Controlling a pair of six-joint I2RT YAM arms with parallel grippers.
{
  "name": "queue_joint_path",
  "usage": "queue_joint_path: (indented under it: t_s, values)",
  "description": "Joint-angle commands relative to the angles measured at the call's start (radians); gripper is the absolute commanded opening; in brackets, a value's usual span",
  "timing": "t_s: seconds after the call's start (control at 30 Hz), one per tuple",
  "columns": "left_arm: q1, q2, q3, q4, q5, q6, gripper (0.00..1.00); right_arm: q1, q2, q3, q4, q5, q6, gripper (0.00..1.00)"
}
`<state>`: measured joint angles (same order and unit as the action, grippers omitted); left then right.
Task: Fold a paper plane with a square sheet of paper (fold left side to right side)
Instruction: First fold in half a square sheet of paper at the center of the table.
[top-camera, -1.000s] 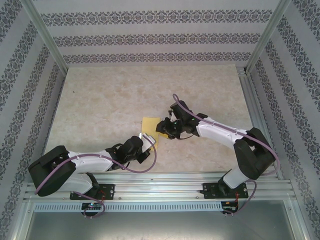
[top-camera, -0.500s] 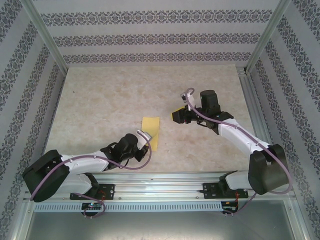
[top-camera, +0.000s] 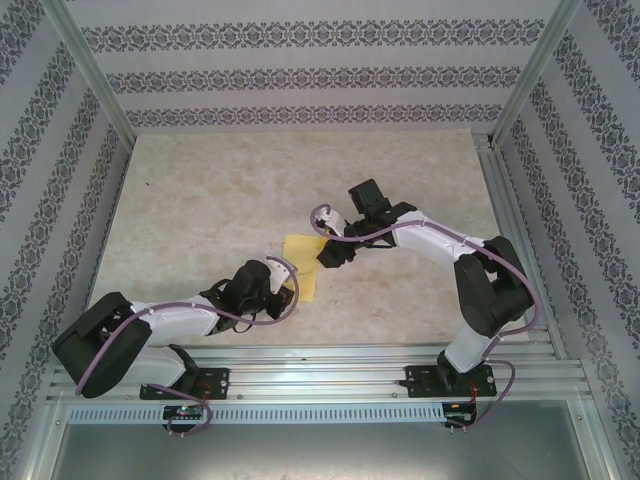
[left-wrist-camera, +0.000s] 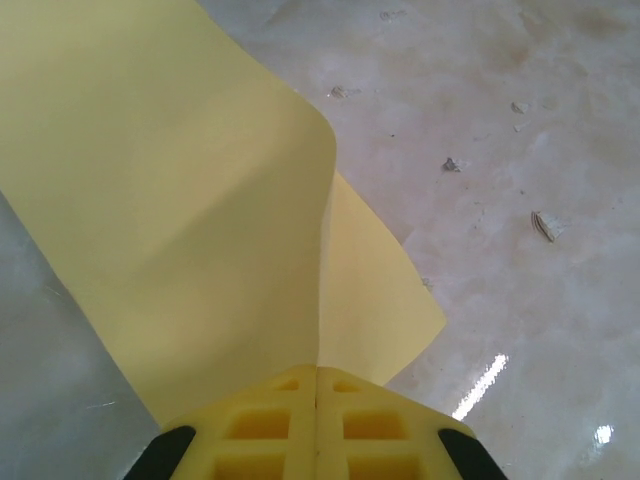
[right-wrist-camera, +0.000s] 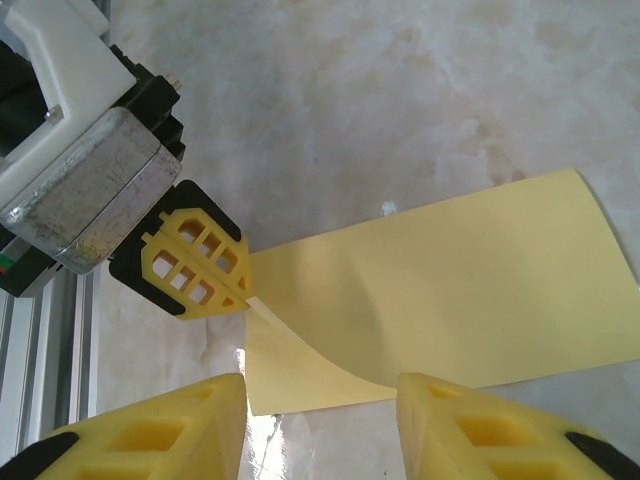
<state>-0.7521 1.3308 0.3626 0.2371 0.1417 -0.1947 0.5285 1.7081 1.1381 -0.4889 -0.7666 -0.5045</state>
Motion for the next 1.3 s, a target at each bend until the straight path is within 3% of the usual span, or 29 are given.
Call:
queue_joint_path:
  t_s: [0.0,0.1,0.3,0.4,0.53,0.8,1.07,1.27]
  values:
    - [0.021,0.024,-0.016,0.073,0.045,-0.071,0.0,0.009,0.021,0.043,-0.067,0.011,-0.043,0.45]
    - [0.044,0.021,-0.014,0.076,0.06,-0.089,0.0,0.014,-0.011,0.005,0.053,-0.037,0.156,0.45]
    - [0.083,0.004,0.005,0.023,0.095,-0.086,0.0,0.021,-0.073,-0.146,0.414,-0.045,0.757,0.42]
    - [0.095,0.02,0.012,0.006,0.106,-0.084,0.0,0.039,-0.068,-0.204,0.514,-0.017,0.981,0.4]
    - [0.117,0.03,0.016,0.01,0.117,-0.09,0.0,0.074,-0.072,-0.286,0.655,0.034,1.191,0.21]
    - [0.149,0.082,0.063,-0.019,0.148,-0.074,0.0,0.122,-0.056,-0.41,0.843,0.108,1.412,0.07]
    - [0.175,0.093,0.099,-0.047,0.155,-0.057,0.0,0.179,0.006,-0.474,0.974,0.164,1.537,0.04]
    - [0.181,0.061,0.09,-0.084,0.167,-0.05,0.0,0.179,0.006,-0.472,0.915,0.206,1.509,0.07]
